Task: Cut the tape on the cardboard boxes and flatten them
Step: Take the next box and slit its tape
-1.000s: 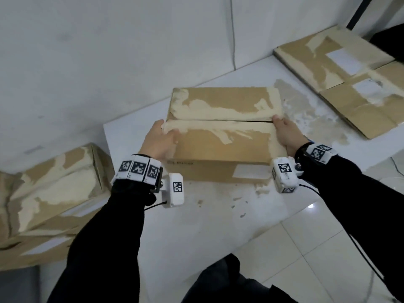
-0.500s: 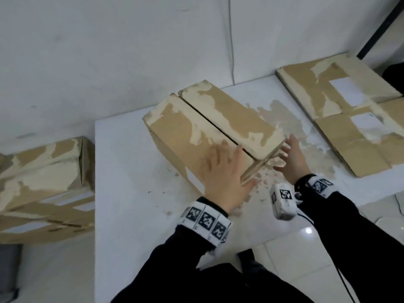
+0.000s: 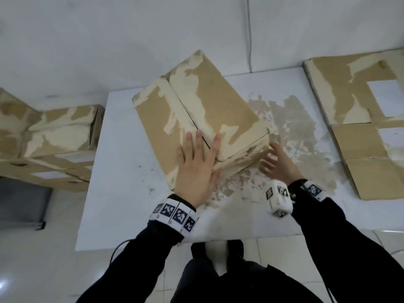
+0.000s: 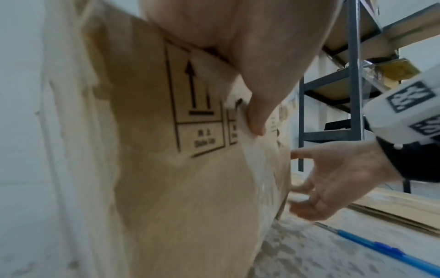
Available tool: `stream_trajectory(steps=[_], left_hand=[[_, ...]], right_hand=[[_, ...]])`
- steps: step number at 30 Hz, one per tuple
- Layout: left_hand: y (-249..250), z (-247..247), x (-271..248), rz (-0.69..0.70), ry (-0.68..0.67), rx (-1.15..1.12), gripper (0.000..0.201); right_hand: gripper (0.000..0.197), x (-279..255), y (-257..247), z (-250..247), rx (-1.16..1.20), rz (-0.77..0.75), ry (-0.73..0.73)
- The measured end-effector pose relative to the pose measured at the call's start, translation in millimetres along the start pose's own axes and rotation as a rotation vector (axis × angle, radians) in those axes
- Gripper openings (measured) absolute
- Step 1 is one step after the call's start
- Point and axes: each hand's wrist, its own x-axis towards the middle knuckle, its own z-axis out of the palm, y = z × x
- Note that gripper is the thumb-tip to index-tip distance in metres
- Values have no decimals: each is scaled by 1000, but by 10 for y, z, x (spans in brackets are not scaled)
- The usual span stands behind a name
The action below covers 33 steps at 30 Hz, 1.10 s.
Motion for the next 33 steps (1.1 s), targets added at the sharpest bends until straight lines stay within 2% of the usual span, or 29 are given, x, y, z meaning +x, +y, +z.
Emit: stream_trajectory(steps=[1,3,5,7,8,10,12,13,15,16,17,18,19,21,22,24,25,27,28,30,32,33], left_hand=[[4,18,-16,5,9,-3,85],[0,39,-34,-17,91,-83,79],[-43,25,-55,-68,210,-325,75],[-83,13,-85,-176,247,-720,79],[-71,4,-98,-245,236,-919,82],[-91,16,-137,-363,165,-1144,76],[-223,-57,-261,-456,130,-1078,58],[-338,-123,-362,-526,194,-1040,52],[-568,-361,-589,-702,470,-997,47],[-618,-532,-674,-704,604,-935,48],[-606,-714,-707,-645,663,-846,48],[-567,-879,-691,-565,652,-772,48],[-535,-976,-637,-521,577,-713,51],[-591,-966,-496,-609,329,-643,66],[-690,-914,-482,-685,237,-639,72],[-911,-747,-560,-733,211,-668,70],[-986,-643,-634,-744,211,-686,64],[-1041,-424,-786,-773,194,-687,54],[-1041,-340,-831,-778,193,-674,52],[-1006,-241,-859,-761,221,-657,50],[-970,-188,-855,-747,254,-642,47],[-963,-171,-858,-742,272,-628,46]], right_hand=[[31,-35,-8,14,29,46,-65],[43,-101,-72,79,47,-49,-98],[45,-275,-177,142,89,-314,-67],[21,-532,-306,247,-9,-619,-61],[17,-646,-342,315,-82,-757,-85],[36,-798,-374,490,-258,-978,-145],[49,-837,-334,645,-383,-1060,-172],[52,-830,-280,701,-441,-1071,-185],[57,-827,-107,824,-651,-1150,-233],[58,-828,3,904,-785,-1221,-266],[59,-828,121,1003,-889,-1286,-312],[59,-827,243,1116,-955,-1328,-380],[57,-836,348,1232,-979,-1352,-462],[43,-858,481,1389,-978,-1377,-583],[38,-867,488,1394,-974,-1363,-586],[34,-857,397,1214,-916,-1259,-480],[32,-810,344,1033,-871,-1183,-362],[28,-578,320,475,-862,-1025,-15],[29,-438,337,158,-927,-897,177],[40,-243,453,-409,-1089,-534,469],[48,-195,614,-758,-1200,-239,608],[47,-190,690,-833,-1249,-177,618]])
